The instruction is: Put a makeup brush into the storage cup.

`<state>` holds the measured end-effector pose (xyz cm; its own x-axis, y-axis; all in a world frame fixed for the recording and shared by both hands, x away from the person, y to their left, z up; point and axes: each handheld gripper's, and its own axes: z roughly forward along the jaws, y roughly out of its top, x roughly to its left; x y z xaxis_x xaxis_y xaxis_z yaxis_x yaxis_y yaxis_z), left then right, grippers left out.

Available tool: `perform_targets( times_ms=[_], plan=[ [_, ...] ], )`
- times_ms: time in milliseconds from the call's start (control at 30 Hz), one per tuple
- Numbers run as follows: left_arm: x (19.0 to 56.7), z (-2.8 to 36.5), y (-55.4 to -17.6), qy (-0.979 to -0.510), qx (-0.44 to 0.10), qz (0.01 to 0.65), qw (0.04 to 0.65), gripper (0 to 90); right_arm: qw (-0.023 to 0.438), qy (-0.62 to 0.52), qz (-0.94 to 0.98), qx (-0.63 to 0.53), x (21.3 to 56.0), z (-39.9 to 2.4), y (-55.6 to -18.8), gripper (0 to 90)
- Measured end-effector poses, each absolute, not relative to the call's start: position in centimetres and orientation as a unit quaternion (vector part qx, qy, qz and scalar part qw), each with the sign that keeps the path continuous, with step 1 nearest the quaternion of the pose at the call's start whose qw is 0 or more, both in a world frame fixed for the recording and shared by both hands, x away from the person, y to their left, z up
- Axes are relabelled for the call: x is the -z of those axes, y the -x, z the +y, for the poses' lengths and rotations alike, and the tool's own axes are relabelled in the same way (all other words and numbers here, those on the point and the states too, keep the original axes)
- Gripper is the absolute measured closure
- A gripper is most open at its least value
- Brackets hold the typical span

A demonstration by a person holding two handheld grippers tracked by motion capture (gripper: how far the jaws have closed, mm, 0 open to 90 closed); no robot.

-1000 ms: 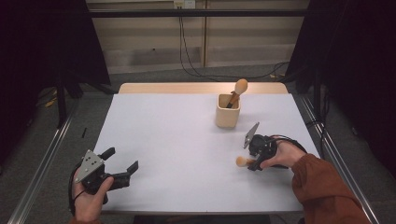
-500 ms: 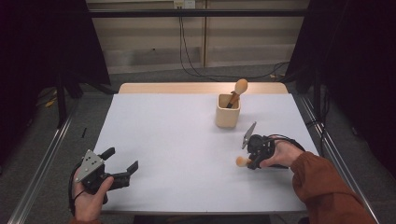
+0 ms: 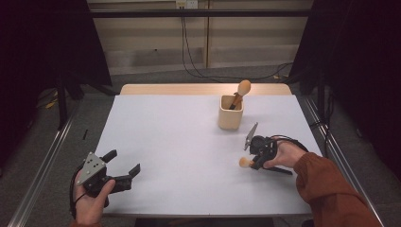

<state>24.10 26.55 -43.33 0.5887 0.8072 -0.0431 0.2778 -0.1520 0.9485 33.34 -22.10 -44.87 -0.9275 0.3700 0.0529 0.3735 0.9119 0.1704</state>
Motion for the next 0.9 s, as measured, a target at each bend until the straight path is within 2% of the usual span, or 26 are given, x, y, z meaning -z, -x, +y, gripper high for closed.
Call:
perform_targets(
  times_ms=[200,467,900],
  plan=[
    [43.4,26.6,-24.2,-0.716,-0.245,0.380,0.532,2.8,-0.003,0.196,-0.975,0.102,44.9,-22.4,-33.0,74.8],
    [43.4,26.6,-24.1,-0.714,-0.248,0.380,0.533,2.8,0.004,0.211,-0.971,0.113,44.8,-22.7,-33.1,74.8],
    [43.2,26.6,-23.9,-0.712,-0.255,0.380,0.533,2.8,-0.053,0.267,-0.949,0.160,42.9,-24.1,-32.4,74.8]
  ],
)
